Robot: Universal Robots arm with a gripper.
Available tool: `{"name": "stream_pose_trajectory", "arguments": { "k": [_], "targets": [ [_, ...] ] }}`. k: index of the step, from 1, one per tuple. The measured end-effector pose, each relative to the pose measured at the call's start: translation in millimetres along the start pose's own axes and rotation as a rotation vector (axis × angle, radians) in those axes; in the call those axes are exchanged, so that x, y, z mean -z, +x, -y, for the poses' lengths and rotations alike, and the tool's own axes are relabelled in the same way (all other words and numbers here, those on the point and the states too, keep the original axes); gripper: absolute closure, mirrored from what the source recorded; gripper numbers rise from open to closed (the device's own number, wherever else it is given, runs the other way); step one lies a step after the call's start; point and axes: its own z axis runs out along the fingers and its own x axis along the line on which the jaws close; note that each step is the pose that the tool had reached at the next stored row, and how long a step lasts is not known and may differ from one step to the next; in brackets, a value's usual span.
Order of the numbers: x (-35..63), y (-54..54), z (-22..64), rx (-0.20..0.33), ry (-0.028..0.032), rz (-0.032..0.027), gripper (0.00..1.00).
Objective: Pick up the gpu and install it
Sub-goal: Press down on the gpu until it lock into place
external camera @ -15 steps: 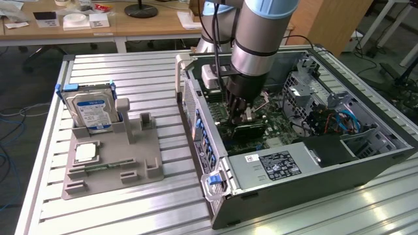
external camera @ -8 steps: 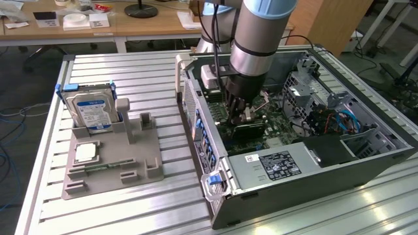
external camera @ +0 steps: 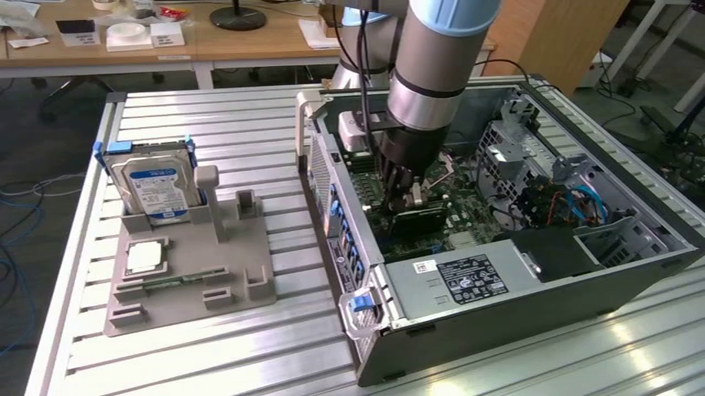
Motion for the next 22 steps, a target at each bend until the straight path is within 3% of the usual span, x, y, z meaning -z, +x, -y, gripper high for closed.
{"name": "stream_pose_trajectory", "arguments": {
  "k": [4,9,13,22],
  "targets": [
    [2.9,-0.3,1.3,0.000,-0.0041,0.0044,0.89],
    [10.4,-0.1,1.3,-0.001,-0.0125,0.0019,0.89],
    [10.7,0.1,1.9,-0.001,-0.0130,0.0019,0.89],
    [9.9,-0.5,22.4,-0.001,-0.0129,0.0020,0.89]
  ]
}}
